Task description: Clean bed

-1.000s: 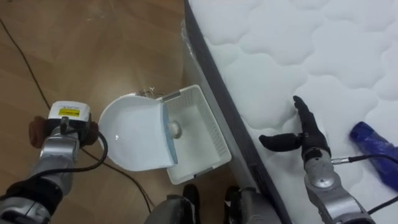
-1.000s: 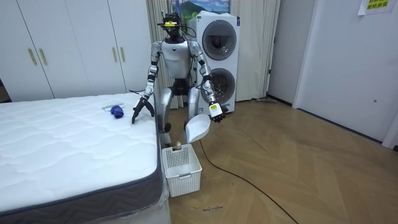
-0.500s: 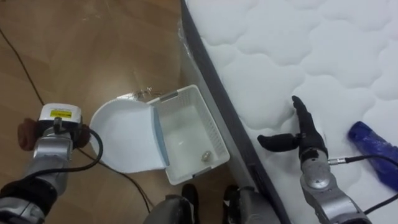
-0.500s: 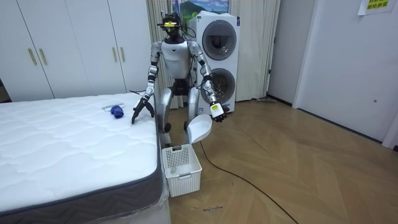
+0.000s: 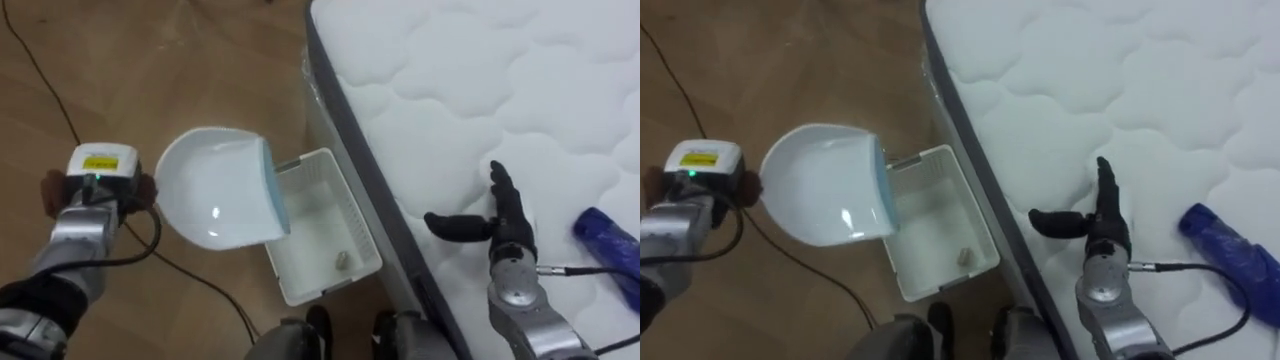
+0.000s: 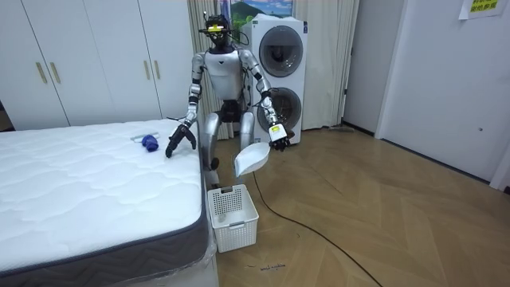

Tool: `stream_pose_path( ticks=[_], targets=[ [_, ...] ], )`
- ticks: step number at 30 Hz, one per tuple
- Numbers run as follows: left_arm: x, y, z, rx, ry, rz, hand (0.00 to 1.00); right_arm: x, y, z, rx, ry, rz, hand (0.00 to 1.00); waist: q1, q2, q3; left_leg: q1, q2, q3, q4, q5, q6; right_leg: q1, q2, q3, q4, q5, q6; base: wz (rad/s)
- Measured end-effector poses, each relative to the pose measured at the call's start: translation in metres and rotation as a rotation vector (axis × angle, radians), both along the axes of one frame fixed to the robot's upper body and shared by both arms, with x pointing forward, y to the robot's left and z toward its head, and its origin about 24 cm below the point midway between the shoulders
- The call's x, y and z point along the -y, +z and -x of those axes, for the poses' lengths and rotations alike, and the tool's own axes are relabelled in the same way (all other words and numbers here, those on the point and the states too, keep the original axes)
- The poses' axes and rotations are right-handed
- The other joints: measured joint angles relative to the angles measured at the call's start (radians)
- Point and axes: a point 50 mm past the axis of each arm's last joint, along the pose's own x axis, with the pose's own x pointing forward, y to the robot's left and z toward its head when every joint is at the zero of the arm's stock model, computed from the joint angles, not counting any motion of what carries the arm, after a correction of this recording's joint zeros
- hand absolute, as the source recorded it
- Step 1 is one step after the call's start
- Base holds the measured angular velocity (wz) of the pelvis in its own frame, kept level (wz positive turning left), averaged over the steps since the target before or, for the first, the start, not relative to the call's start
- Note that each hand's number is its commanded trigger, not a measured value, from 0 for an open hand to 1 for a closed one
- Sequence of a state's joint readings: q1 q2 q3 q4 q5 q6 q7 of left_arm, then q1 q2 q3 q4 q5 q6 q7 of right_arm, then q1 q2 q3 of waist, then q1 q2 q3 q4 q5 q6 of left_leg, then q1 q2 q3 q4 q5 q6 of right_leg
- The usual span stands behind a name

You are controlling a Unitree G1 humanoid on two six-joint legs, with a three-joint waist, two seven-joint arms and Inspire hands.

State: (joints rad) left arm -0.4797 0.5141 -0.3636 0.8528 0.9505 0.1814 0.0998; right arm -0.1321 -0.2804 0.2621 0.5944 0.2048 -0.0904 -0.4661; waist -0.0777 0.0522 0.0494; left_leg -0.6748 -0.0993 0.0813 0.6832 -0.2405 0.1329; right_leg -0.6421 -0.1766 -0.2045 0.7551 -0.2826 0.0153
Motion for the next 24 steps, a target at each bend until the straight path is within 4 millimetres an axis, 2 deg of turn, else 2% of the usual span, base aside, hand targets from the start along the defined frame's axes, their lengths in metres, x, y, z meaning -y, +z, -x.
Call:
stream_pose_path(
  ticks=[3, 5, 6, 7, 8, 10, 11, 12, 14, 16, 18, 19, 20, 21, 22, 23, 24],
  targets=[
    [0.001, 0.004, 0.003, 0.111, 0.008, 0.129, 1.00, 0.005, -0.004, 0.010, 0.006, -0.010, -0.014, 0.00, 0.001, 0.000, -0.0004, 0.044, 0.030, 0.022, 0.006, -0.014, 0.015, 0.041, 0.029, 0.016, -0.025, 0.003, -0.002, -0.33],
    [-0.005, -0.002, 0.019, 0.180, 0.044, 0.245, 1.00, 0.005, -0.003, 0.013, 0.026, 0.002, -0.038, 0.00, 0.006, -0.002, -0.0010, 0.095, 0.074, 0.081, 0.002, -0.041, 0.013, 0.071, 0.067, 0.064, -0.056, 0.022, -0.009, -0.90],
    [-0.005, -0.004, 0.024, 0.196, 0.054, 0.275, 1.00, 0.006, -0.003, 0.014, 0.029, 0.003, -0.042, 0.00, 0.005, -0.002, -0.0012, 0.108, 0.081, 0.090, -0.003, -0.046, 0.010, 0.080, 0.076, 0.073, -0.066, 0.027, -0.010, -1.00],
    [-0.006, -0.007, 0.031, 0.228, 0.069, 0.329, 1.00, 0.010, -0.004, 0.017, 0.030, -0.010, -0.048, 0.00, 0.008, -0.004, -0.0023, 0.139, 0.102, 0.125, -0.020, -0.052, 0.010, 0.098, 0.092, 0.091, -0.093, 0.043, -0.011, -1.01],
    [-0.006, -0.012, 0.041, 0.253, 0.087, 0.382, 1.00, 0.012, -0.003, 0.018, 0.032, -0.022, -0.051, 0.00, 0.016, -0.004, -0.0035, 0.174, 0.114, 0.148, -0.044, -0.056, 0.004, 0.118, 0.111, 0.119, -0.125, 0.062, -0.011, -1.00],
    [-0.001, -0.016, 0.049, 0.277, 0.082, 0.443, 1.00, 0.015, -0.001, 0.017, 0.046, -0.031, -0.051, 0.00, 0.014, -0.007, -0.0078, 0.213, 0.130, 0.189, -0.073, -0.057, 0.003, 0.139, 0.131, 0.151, -0.159, 0.080, -0.013, -0.83],
    [0.005, -0.020, 0.053, 0.289, 0.073, 0.479, 1.00, 0.017, -0.002, 0.019, 0.045, -0.034, -0.058, 0.00, 0.015, -0.013, -0.0126, 0.248, 0.141, 0.226, -0.094, -0.057, 0.002, 0.157, 0.142, 0.177, -0.175, 0.087, -0.012, -0.86],
    [0.013, -0.027, 0.059, 0.295, 0.072, 0.516, 1.00, 0.019, -0.002, 0.022, 0.043, -0.036, -0.063, 0.00, 0.017, -0.015, -0.0182, 0.290, 0.142, 0.249, -0.123, -0.057, 0.000, 0.184, 0.151, 0.203, -0.196, 0.092, -0.011, -0.66],
    [0.025, -0.036, 0.068, 0.283, 0.065, 0.575, 1.00, 0.018, -0.002, 0.026, 0.049, -0.035, -0.068, 0.00, 0.001, -0.017, -0.0280, 0.345, 0.140, 0.267, -0.157, -0.057, -0.003, 0.225, 0.158, 0.224, -0.222, 0.094, -0.010, -0.40],
    [0.035, -0.041, 0.073, 0.276, 0.058, 0.634, 1.00, 0.017, -0.002, 0.028, 0.056, -0.042, -0.079, 0.00, 0.000, -0.025, -0.0352, 0.392, 0.138, 0.275, -0.180, -0.060, -0.009, 0.256, 0.172, 0.259, -0.235, 0.095, -0.010, -0.54],
    [0.045, -0.043, 0.072, 0.282, 0.061, 0.693, 1.00, 0.018, 0.001, 0.030, 0.072, -0.045, -0.083, 0.00, -0.008, -0.027, -0.0400, 0.430, 0.133, 0.276, -0.202, -0.061, -0.012, 0.285, 0.181, 0.281, -0.251, 0.097, -0.009, -0.43],
    [0.052, -0.042, 0.071, 0.298, 0.062, 0.738, 1.00, 0.018, 0.005, 0.031, 0.093, -0.042, -0.077, 0.00, -0.024, -0.026, -0.0418, 0.448, 0.132, 0.283, -0.217, -0.061, -0.013, 0.299, 0.183, 0.285, -0.262, 0.098, -0.009, -0.33],
    [0.060, -0.039, 0.069, 0.314, 0.050, 0.779, 1.00, 0.018, 0.010, 0.031, 0.114, -0.032, -0.063, 0.00, -0.029, -0.027, -0.0422, 0.470, 0.133, 0.304, -0.231, -0.060, -0.014, 0.309, 0.186, 0.292, -0.272, 0.103, -0.008, -0.65],
    [0.065, -0.037, 0.070, 0.329, 0.043, 0.816, 1.00, 0.016, 0.013, 0.028, 0.128, -0.023, -0.067, 0.00, -0.026, -0.031, -0.0437, 0.497, 0.135, 0.344, -0.251, -0.059, -0.016, 0.312, 0.192, 0.305, -0.277, 0.112, -0.010, -0.79],
    [0.068, -0.037, 0.071, 0.333, 0.038, 0.833, 1.00, 0.015, 0.013, 0.028, 0.133, -0.020, -0.071, 0.00, -0.023, -0.031, -0.0440, 0.510, 0.140, 0.364, -0.257, -0.062, -0.019, 0.314, 0.196, 0.303, -0.280, 0.117, -0.014, -1.07],
    [0.072, -0.036, 0.073, 0.341, 0.034, 0.867, 1.00, 0.013, 0.015, 0.027, 0.142, -0.018, -0.080, 0.00, -0.019, -0.032, -0.0444, 0.535, 0.147, 0.409, -0.274, -0.063, -0.021, 0.316, 0.196, 0.273, -0.291, 0.130, -0.025, -1.22],
    [0.076, -0.036, 0.074, 0.346, 0.034, 0.886, 1.00, 0.011, 0.016, 0.027, 0.151, -0.013, -0.087, 0.00, -0.011, -0.032, -0.0447, 0.557, 0.156, 0.467, -0.291, -0.063, -0.022, 0.314, 0.192, 0.212, -0.305, 0.151, -0.046, -1.37]
  ],
)
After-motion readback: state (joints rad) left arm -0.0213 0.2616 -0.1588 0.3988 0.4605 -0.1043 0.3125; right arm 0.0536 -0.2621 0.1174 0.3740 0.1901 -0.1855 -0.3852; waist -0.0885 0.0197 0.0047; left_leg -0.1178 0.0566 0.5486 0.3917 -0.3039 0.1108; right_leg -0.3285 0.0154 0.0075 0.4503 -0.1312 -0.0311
